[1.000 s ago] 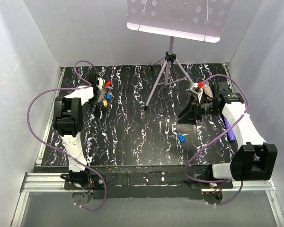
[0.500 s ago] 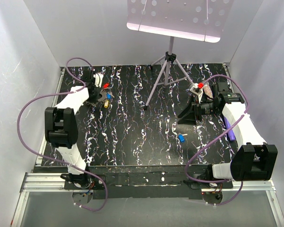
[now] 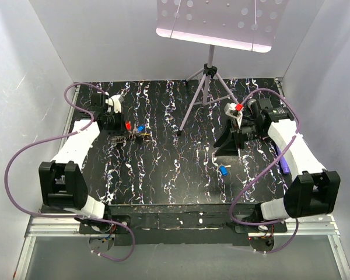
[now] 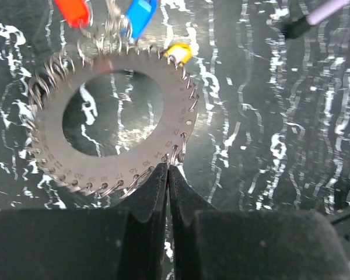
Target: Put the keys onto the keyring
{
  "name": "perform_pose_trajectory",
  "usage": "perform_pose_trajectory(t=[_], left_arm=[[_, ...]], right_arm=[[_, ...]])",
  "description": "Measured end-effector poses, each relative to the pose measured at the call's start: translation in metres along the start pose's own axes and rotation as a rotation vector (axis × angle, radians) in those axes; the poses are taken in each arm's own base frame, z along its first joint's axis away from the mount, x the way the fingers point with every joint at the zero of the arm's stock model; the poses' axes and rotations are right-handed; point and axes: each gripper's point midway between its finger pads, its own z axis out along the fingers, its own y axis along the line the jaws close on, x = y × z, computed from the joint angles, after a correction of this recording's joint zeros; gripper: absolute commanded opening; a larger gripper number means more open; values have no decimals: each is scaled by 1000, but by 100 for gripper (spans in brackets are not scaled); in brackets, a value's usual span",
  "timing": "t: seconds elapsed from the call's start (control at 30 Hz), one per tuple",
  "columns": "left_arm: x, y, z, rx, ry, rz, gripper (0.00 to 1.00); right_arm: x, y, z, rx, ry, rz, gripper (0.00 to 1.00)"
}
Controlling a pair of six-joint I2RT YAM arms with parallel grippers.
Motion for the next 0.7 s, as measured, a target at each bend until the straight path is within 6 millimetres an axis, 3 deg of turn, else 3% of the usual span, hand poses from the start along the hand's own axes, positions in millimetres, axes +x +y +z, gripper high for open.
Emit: perform_pose_trajectory(t=[0.37, 0.57, 0.7], left_arm=[[-8, -54, -56, 206, -95, -44, 0], [6, -77, -63, 286, -42, 14, 0], [19, -102, -65, 328, -6, 191, 0]], right_arm=[[-51, 4, 19, -80, 106, -220, 59], [-96, -10, 28, -78, 126, -453, 66], [-123, -12, 37, -97, 106, -590, 66]])
